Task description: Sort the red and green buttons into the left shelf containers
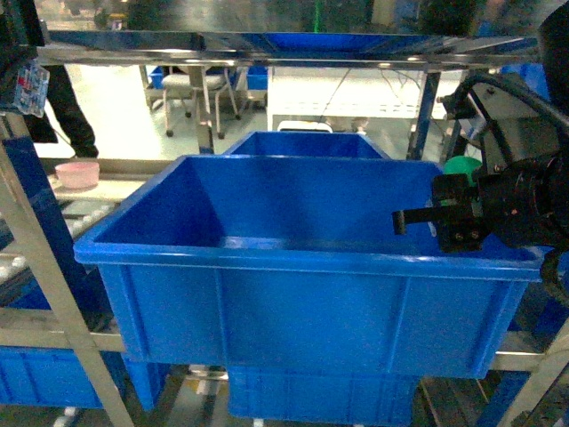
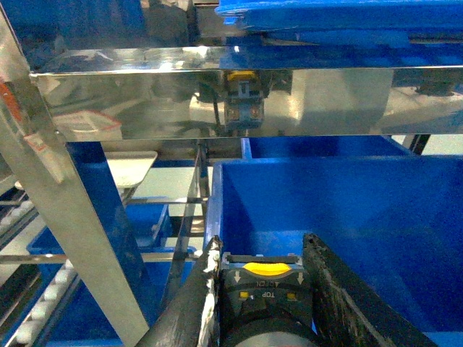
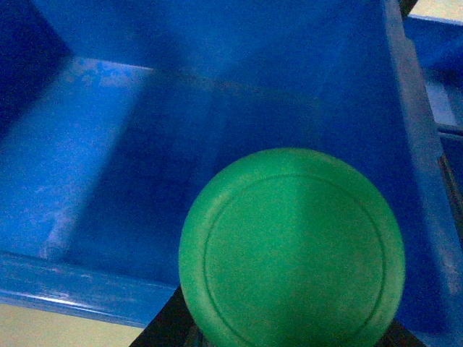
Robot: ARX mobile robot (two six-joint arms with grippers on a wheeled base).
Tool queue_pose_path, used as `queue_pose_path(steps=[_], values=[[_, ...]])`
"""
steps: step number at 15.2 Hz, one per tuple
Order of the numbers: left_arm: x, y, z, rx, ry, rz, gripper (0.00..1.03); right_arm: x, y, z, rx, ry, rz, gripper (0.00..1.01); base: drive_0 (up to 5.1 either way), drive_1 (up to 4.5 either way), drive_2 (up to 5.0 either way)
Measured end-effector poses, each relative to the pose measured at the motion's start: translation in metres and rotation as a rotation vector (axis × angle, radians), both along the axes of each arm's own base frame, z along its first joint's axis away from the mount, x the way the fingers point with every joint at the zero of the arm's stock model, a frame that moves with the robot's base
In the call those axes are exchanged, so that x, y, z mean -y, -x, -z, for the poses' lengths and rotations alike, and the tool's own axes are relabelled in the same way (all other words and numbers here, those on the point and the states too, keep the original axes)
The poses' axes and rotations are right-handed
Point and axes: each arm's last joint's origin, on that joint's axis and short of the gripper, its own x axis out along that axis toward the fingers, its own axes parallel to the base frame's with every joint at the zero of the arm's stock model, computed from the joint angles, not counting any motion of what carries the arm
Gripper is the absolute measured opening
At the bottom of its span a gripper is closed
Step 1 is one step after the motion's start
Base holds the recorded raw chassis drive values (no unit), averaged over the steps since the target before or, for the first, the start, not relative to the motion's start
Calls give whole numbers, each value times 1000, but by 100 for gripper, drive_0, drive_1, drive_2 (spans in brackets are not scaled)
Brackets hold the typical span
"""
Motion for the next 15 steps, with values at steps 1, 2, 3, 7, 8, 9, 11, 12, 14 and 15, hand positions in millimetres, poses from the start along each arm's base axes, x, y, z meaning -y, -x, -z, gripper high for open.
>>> queue_pose_path(steps=[1,2,3,7,8,9,11,12,14,15], values=[[0,0,0,0,0,0,28,0,-2,3,-20,14,11,27,0,0,0],[0,0,0,0,0,0,28,0,-3,4,-46,19,28,27,0,0,0],[0,0,0,0,0,0,28,-1,-6,3,-45,19,44,27,0,0,0],[0,0,0,0,0,0,28,-4,-10,-2,-79,19,83,27,0,0,0],[0,0,0,0,0,0,28,-3,-10,-1,-87,15,92,27,0,0,0],[0,0,0,0,0,0,28,-3,-10,-2,-79,12,98,27,0,0,0],[0,0,0,0,0,0,28,-3,-12,-5,-39,12,115,27,0,0,0],[0,0,0,0,0,0,28,-3,-12,-5,-40,11,113,27,0,0,0],[0,0,0,0,0,0,28,-3,-14,-7,-6,21,115,29,0,0,0],[0,0,0,0,0,0,28,-1,-15,-7,2,18,122,41,0,0,0]])
